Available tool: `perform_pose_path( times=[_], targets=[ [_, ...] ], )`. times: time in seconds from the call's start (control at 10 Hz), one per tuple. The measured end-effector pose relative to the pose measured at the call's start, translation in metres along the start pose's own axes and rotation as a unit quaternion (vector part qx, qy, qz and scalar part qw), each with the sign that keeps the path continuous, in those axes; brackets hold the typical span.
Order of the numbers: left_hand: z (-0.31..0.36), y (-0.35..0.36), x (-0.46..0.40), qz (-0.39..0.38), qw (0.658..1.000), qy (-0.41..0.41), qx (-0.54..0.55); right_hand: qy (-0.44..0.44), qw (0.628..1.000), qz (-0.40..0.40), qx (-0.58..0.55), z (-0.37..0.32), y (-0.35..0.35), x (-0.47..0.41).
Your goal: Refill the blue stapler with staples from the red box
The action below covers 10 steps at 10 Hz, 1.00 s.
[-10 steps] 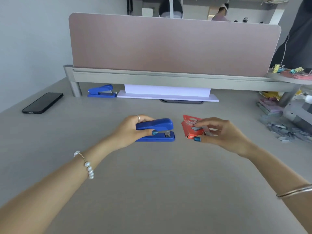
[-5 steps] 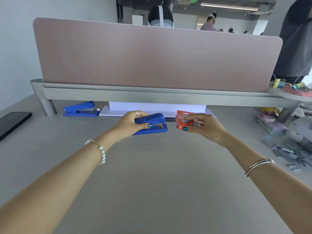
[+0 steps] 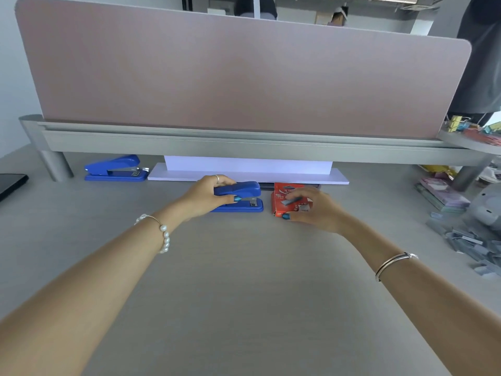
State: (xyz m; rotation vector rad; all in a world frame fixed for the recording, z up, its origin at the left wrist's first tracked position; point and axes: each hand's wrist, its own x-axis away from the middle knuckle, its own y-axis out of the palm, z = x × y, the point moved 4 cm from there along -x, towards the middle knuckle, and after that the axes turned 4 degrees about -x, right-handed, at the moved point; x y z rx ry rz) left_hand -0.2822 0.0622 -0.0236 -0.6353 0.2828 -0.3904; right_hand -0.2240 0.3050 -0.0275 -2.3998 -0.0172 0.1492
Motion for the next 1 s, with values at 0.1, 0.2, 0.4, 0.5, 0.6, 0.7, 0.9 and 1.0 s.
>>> perform_pose_path(
  times=[0.1,0.2,0.4,0.5,0.6,0.7,0.9,1.0],
  targets=[
    [0.000,0.000,0.000,-0.002,1.000,-0.002,0.000,0.005,1.000,-0.002,0.019,0.001,0.000,-0.002],
    [0.002,0.001,0.000,-0.005,1.000,-0.003,-0.012,0.004,0.999,-0.006,0.037,0.000,0.001,-0.002],
    [0.005,0.001,0.000,-0.001,1.000,-0.011,-0.012,0.015,0.998,0.007,0.055,-0.001,0.003,-0.002],
    [0.003,0.001,-0.003,0.005,1.000,-0.014,-0.019,0.016,0.998,0.015,0.054,0.000,0.004,-0.004],
    [0.004,-0.001,-0.005,0.006,0.999,-0.012,-0.042,0.018,0.998,0.013,0.066,-0.001,0.006,-0.005],
    [-0.001,-0.004,-0.009,0.010,0.999,-0.013,-0.050,0.025,0.997,0.006,0.070,0.002,0.008,-0.006],
    [0.000,-0.002,-0.005,0.013,0.998,-0.015,-0.055,0.005,0.996,0.010,0.084,0.001,0.011,-0.002],
    [0.000,-0.006,0.001,0.046,0.996,-0.030,-0.071,0.033,0.999,0.041,0.011,0.000,0.008,0.007]
  ],
)
